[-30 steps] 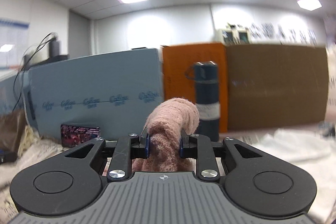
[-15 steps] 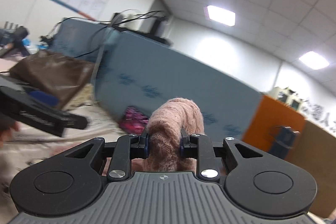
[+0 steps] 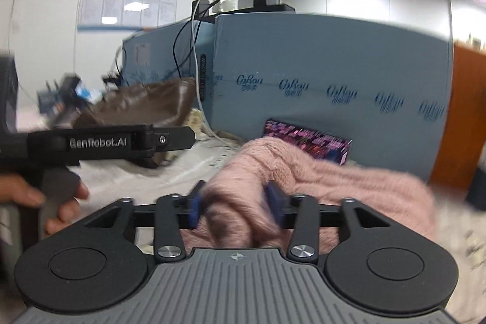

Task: Fold clothes

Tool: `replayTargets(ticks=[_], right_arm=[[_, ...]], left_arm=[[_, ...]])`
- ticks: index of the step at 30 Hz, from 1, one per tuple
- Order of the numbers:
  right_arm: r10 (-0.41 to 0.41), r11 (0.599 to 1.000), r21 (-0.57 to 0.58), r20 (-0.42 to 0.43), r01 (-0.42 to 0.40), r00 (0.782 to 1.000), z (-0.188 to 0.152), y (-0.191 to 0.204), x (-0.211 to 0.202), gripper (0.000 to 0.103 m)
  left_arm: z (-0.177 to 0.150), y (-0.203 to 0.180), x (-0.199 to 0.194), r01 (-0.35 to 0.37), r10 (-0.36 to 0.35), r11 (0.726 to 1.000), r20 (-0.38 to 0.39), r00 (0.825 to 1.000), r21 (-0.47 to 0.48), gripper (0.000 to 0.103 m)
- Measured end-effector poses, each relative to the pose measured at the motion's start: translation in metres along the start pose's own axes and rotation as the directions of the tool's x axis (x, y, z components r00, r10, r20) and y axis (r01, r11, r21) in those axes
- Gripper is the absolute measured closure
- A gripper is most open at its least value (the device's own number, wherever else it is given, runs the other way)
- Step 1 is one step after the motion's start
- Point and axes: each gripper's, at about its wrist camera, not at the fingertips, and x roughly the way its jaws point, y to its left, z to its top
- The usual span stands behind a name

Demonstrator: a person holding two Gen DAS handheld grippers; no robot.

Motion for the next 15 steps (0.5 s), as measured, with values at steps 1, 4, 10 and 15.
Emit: replayTargets(ticks=[1, 4, 10, 15], right_arm=[[0.012, 0.999, 0.034, -0.004, -0.012, 1.000, 0.000, -0.004, 0.000, 0.049], [0.081, 0.988, 0.134, 0.004, -0.081, 0.997, -0.001, -0.015, -0.002, 0.036], [0.201, 0.939, 0.267, 0.090, -0.218, 0.976, 0.008, -0.034, -0.024, 0.023], [0.188, 0.917, 0.323, 0.175, -0.237, 0.966, 0.015, -0.059, -0.053, 0.018]], left_arm=[[0.000, 0.001, 0.000, -0.002, 0.002, 1.000, 0.000, 1.000, -0.004, 0.005], [0.001, 0.002, 0.000, -0.009, 0.009, 1.000, 0.001, 1.000, -0.018, 0.005], [0.002, 0.009, -0.003, -0.006, 0.007, 0.997, 0.024, 1.000, -0.076, 0.002], [0.003, 0.018, -0.008, 0.025, -0.015, 0.988, 0.063, 0.998, -0.153, 0.001]])
